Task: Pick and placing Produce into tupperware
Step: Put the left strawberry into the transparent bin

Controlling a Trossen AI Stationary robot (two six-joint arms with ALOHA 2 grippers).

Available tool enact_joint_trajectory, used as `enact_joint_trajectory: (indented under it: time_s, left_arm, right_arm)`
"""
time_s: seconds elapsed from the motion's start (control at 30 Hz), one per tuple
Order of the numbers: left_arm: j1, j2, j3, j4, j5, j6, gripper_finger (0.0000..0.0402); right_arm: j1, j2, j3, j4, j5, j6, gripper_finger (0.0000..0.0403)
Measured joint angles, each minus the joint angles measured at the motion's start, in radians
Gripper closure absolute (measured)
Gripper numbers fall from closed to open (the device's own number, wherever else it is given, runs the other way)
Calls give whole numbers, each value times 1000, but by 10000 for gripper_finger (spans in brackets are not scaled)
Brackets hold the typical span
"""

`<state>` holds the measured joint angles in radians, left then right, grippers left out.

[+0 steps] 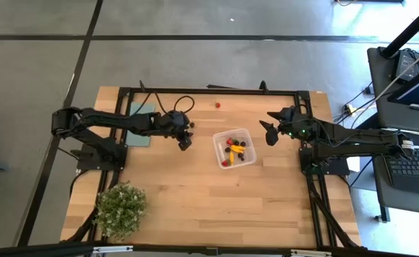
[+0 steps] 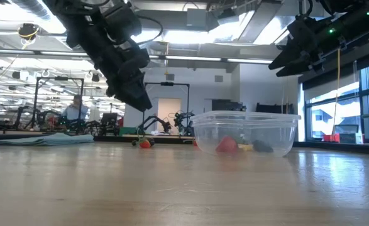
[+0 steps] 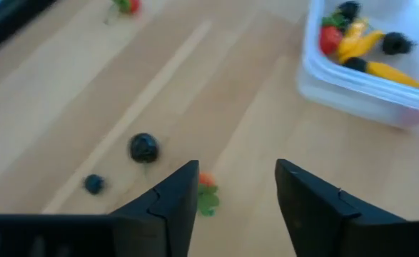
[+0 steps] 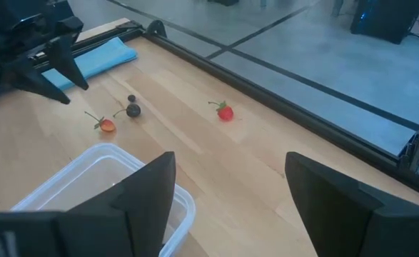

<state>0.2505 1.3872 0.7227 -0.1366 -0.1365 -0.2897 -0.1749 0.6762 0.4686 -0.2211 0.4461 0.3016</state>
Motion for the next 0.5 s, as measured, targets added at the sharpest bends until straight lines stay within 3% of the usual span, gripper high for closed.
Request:
enact_joint_trajectory:
  time_s: [0.13,0.27,0.5]
  left_arm:
    - [10,0,0,3,63,-18,190]
    - [11,0,0,3,52,-11,153]
    - [11,0,0,1,44,32,140]
  right_arm:
    - [0,0,0,0,0,1,137]
    - [0,0,0,0,0,3,137]
    - [0,0,0,0,0,3,137]
